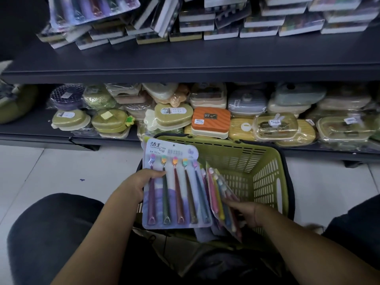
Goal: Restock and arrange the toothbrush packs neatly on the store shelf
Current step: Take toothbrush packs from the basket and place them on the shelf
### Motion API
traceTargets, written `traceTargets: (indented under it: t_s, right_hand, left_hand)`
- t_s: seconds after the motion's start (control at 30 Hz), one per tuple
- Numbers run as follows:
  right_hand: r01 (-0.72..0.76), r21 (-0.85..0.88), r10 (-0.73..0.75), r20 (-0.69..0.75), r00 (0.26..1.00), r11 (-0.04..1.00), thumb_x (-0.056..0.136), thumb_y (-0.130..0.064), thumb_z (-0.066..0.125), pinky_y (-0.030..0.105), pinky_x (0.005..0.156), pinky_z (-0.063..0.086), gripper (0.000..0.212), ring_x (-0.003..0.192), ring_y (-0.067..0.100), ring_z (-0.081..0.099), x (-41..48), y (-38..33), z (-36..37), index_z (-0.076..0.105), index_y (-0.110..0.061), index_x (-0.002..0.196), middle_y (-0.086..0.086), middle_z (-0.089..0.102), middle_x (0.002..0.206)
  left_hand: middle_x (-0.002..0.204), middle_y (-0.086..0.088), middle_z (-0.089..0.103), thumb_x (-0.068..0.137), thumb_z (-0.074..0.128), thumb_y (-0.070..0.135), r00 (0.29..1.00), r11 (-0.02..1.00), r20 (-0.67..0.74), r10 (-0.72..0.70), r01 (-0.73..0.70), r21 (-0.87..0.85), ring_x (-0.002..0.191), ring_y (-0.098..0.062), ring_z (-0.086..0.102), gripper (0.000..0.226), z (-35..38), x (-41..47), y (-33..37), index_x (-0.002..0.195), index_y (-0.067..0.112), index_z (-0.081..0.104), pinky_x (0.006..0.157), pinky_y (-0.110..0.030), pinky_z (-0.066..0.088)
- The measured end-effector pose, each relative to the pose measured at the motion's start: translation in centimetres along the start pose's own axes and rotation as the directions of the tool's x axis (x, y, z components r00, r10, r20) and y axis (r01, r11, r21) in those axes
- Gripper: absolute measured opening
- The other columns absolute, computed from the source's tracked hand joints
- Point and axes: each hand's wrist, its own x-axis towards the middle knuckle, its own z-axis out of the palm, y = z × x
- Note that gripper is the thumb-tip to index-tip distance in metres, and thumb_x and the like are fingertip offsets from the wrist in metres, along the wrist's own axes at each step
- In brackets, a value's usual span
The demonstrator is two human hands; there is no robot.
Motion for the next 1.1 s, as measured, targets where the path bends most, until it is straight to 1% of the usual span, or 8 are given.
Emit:
traceTargets:
  t_s: [0.13,0.27,0.5,0.63,0.77,0.9,1.0,1.1]
  right_hand:
    - [0.038,-0.004,-0.038,-0.042,0.998,0.999,0.082,-0.052,0.068,0.04,0.087,0.046,0.061,0.105,0.026,0.055,0.3,0.3,1.3,0.053,-0.019,0.131,0.004,0.062,0.106]
    - [0.016,-0.031,-0.018,-0.094,0.995,0.999,0.06,-0.067,0.076,0.042,0.09,0.048,0.093,0.117,0.029,0.054,0.5,0.5,1.7,0.05,-0.021,0.136,0.008,0.059,0.13]
    - [0.005,-0.11,-0.011,-0.05,0.999,0.994,0.072,-0.055,0.074,0.034,0.069,0.054,0.077,0.106,0.025,0.06,0.0,0.1,1.2,0.052,-0.015,0.134,0.007,0.063,0.12]
    - [0.037,-0.097,-0.035,0.017,0.999,0.995,0.066,-0.045,0.08,0.046,0.087,0.054,0.074,0.111,0.026,0.06,-0.2,0.1,1.0,0.053,-0.021,0.131,0.007,0.065,0.12]
    - [0.169,0.0,-0.168,0.104,0.98,0.986,0.076,-0.016,0.082,0.043,0.083,0.054,0.066,0.108,0.023,0.06,0.1,-0.6,1.8,0.046,-0.03,0.129,0.002,0.062,0.12]
    - [0.259,0.0,-0.259,0.075,0.963,0.966,0.053,-0.027,0.094,0.04,0.079,0.057,0.101,0.107,0.022,0.063,0.4,-1.1,2.4,0.042,-0.026,0.139,0.0,0.061,0.122]
    - [0.336,0.152,-0.34,0.006,0.94,0.93,0.049,-0.022,0.097,0.04,0.079,0.058,0.101,0.101,0.025,0.069,0.4,-1.2,2.4,0.048,-0.021,0.137,0.005,0.069,0.117]
    - [0.298,0.228,-0.323,0.082,0.943,0.927,0.032,-0.039,0.1,0.04,0.085,0.057,0.101,0.103,0.025,0.069,-1.0,-1.7,2.9,0.057,-0.021,0.122,0.008,0.07,0.117]
  left_hand:
    - [0.084,-0.022,0.071,0.088,0.063,0.004,0.991,1.0,-0.129,0.02,-0.02,0.002,0.061,-0.031,0.068,0.018,-2.2,0.4,0.0,0.104,-0.003,0.066,0.058,-0.04,0.059]
    - [0.111,-0.028,0.066,0.084,0.068,0.004,0.983,0.998,-0.174,0.056,-0.054,0.017,0.076,-0.034,0.065,0.033,-3.1,0.5,-0.1,0.115,-0.006,0.065,0.068,-0.041,0.056]
    - [0.1,-0.026,0.069,0.082,0.071,0.002,0.98,0.998,-0.192,0.055,-0.056,0.0,0.061,-0.03,0.067,0.029,-2.6,1.2,-0.7,0.11,-0.005,0.066,0.045,-0.037,0.057]
    - [0.108,-0.026,0.068,0.083,0.071,0.005,0.986,0.999,-0.159,0.041,-0.039,0.014,0.076,-0.033,0.067,0.035,-2.1,1.7,-0.9,0.116,-0.005,0.065,0.057,-0.038,0.06]
    - [0.099,-0.023,0.069,0.088,0.065,0.007,0.997,1.0,-0.078,-0.025,0.024,-0.012,0.077,-0.033,0.067,0.027,-1.7,1.6,-0.9,0.114,-0.001,0.064,0.063,-0.04,0.059]
    - [0.095,-0.022,0.07,0.084,0.069,0.001,0.996,0.996,-0.021,-0.083,0.084,0.023,0.079,-0.032,0.067,0.022,0.3,1.3,-2.6,0.106,0.0,0.066,0.067,-0.039,0.059]
    - [0.099,-0.021,0.071,0.079,0.076,-0.001,0.995,1.0,-0.096,-0.017,0.017,0.0,0.076,-0.029,0.067,0.032,1.7,1.6,-4.0,0.11,-0.002,0.067,0.055,-0.031,0.056]
    - [0.1,-0.022,0.071,0.079,0.074,-0.001,0.994,0.998,-0.11,0.007,-0.014,-0.068,0.082,-0.032,0.068,0.034,1.5,1.4,-3.8,0.112,-0.003,0.068,0.071,-0.037,0.056]
